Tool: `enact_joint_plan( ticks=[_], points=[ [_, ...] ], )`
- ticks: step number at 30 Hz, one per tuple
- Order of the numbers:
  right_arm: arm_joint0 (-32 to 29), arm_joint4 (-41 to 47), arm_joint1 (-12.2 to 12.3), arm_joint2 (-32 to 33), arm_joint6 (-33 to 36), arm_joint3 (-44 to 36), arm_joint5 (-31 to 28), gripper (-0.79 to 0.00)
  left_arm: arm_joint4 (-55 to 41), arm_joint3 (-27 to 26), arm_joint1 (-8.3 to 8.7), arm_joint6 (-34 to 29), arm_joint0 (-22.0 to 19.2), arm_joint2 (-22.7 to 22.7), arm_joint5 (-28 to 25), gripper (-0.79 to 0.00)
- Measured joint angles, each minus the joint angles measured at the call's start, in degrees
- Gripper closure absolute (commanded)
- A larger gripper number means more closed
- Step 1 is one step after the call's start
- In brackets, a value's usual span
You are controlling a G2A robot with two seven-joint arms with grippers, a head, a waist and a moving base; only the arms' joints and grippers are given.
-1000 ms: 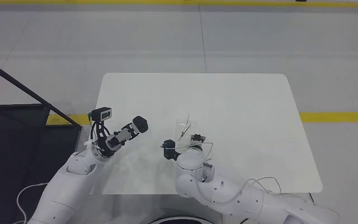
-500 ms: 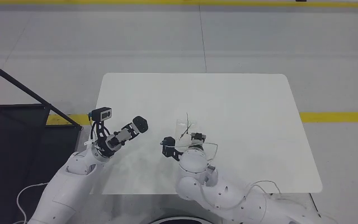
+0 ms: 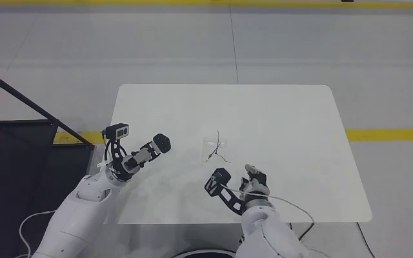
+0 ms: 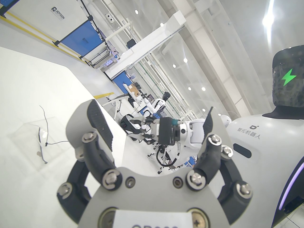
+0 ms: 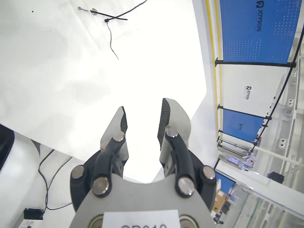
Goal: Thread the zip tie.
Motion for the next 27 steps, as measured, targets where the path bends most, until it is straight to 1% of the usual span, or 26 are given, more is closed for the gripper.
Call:
enact_joint_plan(
  ticks=[1, 4, 6, 9, 12, 16, 19, 21, 27],
  points=[
    [-0.5, 0.1, -0.3, 0.9, 0.0, -0.8, 0.7, -0.785, 0.0, 0.0, 0.0, 0.0, 0.0, 0.0, 0.0, -0.785],
    [1.5, 1.4, -1.6, 2.1, -0.5, -0.1, 6.2, -0.785, 0.0, 0.0, 0.0, 0.0, 0.0, 0.0, 0.0, -0.785],
    [2.4, 2.1, -2.3, 2.6, -2.4, -0.1, 10.3, -0.785, 0.0, 0.0, 0.0, 0.0, 0.0, 0.0, 0.0, -0.785],
    [2.4, 2.8, -2.8, 4.1, -6.7, -0.1, 14.9, -0.785, 0.0, 0.0, 0.0, 0.0, 0.0, 0.0, 0.0, -0.785],
    [1.3, 3.5, -3.0, 6.3, -11.2, -0.1, 18.0, -0.785, 0.0, 0.0, 0.0, 0.0, 0.0, 0.0, 0.0, -0.785],
    [-0.4, 4.0, -3.0, 9.5, -15.8, -0.1, 19.1, -0.785, 0.0, 0.0, 0.0, 0.0, 0.0, 0.0, 0.0, -0.785],
    [-1.2, 5.2, -3.0, 12.2, -18.5, -0.1, 18.8, -0.785, 0.0, 0.0, 0.0, 0.0, 0.0, 0.0, 0.0, -0.785],
    [-1.4, 5.9, -3.0, 13.2, -18.8, -0.1, 18.3, -0.784, 0.0, 0.0, 0.0, 0.0, 0.0, 0.0, 0.0, -0.785],
    [-1.4, 5.9, -3.0, 13.1, -18.7, -0.1, 18.4, -0.784, 0.0, 0.0, 0.0, 0.0, 0.0, 0.0, 0.0, -0.785]
  ],
)
